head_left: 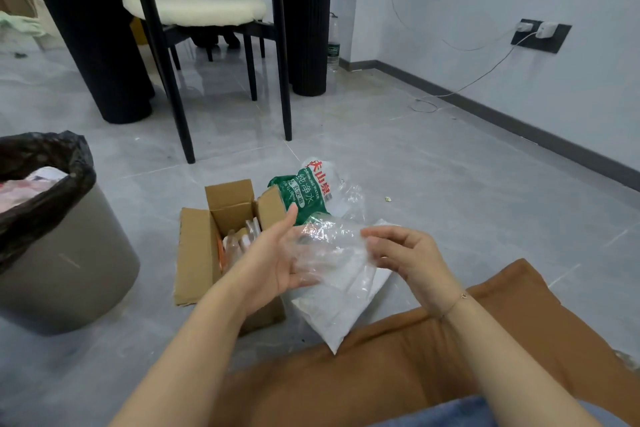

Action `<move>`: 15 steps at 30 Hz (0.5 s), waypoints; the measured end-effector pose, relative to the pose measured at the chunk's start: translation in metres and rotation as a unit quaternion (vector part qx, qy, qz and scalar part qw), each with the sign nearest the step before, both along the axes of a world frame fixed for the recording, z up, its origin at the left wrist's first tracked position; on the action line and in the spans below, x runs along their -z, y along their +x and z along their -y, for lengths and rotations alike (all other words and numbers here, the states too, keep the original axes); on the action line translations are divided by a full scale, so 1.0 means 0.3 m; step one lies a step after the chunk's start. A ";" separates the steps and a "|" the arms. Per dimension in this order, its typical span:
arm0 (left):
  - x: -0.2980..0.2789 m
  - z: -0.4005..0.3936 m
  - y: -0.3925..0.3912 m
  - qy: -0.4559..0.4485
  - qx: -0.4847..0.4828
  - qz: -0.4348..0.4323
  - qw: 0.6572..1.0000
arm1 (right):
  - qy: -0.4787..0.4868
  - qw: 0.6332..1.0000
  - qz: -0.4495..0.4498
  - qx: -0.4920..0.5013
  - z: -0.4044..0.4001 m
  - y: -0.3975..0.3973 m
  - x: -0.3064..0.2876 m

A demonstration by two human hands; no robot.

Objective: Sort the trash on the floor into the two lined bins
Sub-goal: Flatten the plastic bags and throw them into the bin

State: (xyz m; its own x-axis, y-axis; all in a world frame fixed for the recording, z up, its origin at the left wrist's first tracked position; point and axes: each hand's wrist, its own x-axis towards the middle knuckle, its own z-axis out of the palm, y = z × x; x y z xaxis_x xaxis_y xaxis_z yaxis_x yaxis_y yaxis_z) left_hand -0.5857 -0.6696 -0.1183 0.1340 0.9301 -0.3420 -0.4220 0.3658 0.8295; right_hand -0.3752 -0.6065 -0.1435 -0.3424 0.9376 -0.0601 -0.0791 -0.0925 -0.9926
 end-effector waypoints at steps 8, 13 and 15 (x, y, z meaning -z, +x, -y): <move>0.060 -0.015 0.034 0.028 -0.003 -0.229 0.973 | 0.067 0.997 0.034 0.008 0.000 -0.012 0.001; 0.066 -0.014 0.071 0.081 -0.103 -0.245 0.961 | -0.015 0.998 0.056 -0.027 0.027 -0.028 -0.006; 0.066 -0.013 0.068 0.096 -0.124 -0.243 0.957 | -0.051 0.997 0.039 -0.037 0.028 -0.029 -0.007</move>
